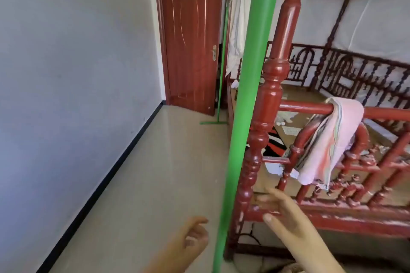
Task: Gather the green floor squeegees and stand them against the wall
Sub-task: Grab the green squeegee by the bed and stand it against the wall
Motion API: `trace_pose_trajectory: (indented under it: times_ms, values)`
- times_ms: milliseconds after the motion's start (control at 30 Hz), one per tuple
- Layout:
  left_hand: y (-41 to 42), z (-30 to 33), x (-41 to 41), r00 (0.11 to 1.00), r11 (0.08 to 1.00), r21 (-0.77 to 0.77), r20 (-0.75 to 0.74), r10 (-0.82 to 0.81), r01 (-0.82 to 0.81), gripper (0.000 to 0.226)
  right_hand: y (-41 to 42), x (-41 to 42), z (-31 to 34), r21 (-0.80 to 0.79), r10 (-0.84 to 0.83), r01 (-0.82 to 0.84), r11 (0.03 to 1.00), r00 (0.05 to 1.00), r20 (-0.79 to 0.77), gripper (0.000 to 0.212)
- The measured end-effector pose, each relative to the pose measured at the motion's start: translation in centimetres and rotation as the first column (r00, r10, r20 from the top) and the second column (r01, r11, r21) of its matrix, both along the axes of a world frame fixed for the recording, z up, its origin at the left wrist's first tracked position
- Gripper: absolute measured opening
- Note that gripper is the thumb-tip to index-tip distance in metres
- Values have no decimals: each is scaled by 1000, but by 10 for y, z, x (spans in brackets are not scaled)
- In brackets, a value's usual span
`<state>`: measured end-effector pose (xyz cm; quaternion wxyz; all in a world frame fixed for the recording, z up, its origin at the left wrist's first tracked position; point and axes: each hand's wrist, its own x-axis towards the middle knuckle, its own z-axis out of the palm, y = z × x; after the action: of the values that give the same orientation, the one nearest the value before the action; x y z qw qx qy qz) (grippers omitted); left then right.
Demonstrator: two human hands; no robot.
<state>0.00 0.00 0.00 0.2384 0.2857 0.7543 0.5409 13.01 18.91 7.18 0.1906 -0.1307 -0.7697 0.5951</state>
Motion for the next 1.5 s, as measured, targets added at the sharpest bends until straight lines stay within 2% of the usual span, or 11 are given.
trace_pose_trajectory:
  times_ms: [67,200,400,533,700,900,1033,1333,1500]
  values:
    - [21,11,2,999,1000,2,-51,-10,10,34,1,-17,8,113,57,-58,992,998,17,55]
    - [52,15,12,997,999,48,-81,18,-14,37,-10,-43,22,190,183,-189,963,982,50,52]
    - [66,-9,17,995,994,48,23,99,-100,15,-10,-60,18,202,199,-206,957,978,56,42]
    - [70,-15,17,987,987,-23,20,157,-156,16,-11,-70,16,218,196,-201,955,980,45,39]
    - [54,-12,9,968,963,-99,-54,245,-249,25,-24,-86,17,195,295,-290,937,955,6,37]
    - [12,-15,-11,917,913,-135,-171,361,-385,12,-63,-119,16,165,430,-421,892,903,-17,33]
    - [-29,-12,-25,879,871,-164,-216,426,-462,17,-100,-149,14,175,496,-483,858,868,-33,30]
    - [-159,-4,-81,786,767,-191,-246,567,-613,17,-231,-223,22,173,610,-596,784,791,-38,23]
    - [-247,-4,-127,770,747,-199,-252,586,-634,19,-319,-269,27,187,641,-625,758,766,-37,19]
